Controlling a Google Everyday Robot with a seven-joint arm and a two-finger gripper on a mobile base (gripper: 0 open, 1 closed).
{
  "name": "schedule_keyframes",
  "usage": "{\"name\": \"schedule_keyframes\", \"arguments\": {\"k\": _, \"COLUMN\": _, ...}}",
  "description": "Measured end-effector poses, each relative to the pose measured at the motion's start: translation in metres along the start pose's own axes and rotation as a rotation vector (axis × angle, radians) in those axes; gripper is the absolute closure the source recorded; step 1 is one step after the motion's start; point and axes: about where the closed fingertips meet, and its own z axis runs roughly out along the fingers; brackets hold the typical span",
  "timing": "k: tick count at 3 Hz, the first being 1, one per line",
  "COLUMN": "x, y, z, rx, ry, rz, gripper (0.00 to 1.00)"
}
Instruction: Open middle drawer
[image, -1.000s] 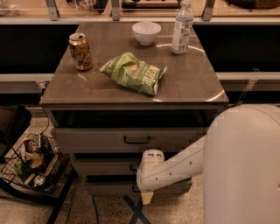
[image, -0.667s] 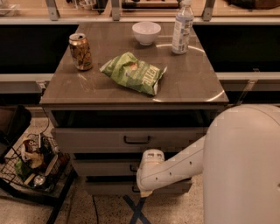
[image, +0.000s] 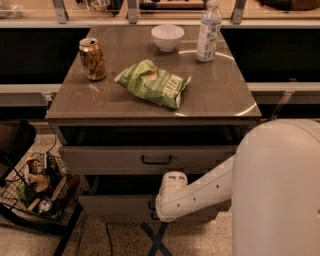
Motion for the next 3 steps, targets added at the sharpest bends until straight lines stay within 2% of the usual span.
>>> {"name": "schedule_keyframes", "arguments": {"k": 1, "x": 0.000, "y": 0.000, "z": -0.001, "rx": 0.000, "ry": 0.000, "rz": 0.000, "gripper": 1.00}}
{"name": "schedule_keyframes", "arguments": {"k": 2, "x": 0.000, "y": 0.000, "z": -0.001, "rx": 0.000, "ry": 0.000, "rz": 0.000, "gripper": 1.00}}
{"name": "schedule_keyframes", "arguments": {"k": 3, "x": -0.002, "y": 0.013, "z": -0.015, "rx": 0.022, "ry": -0.024, "rz": 0.017, "gripper": 1.00}}
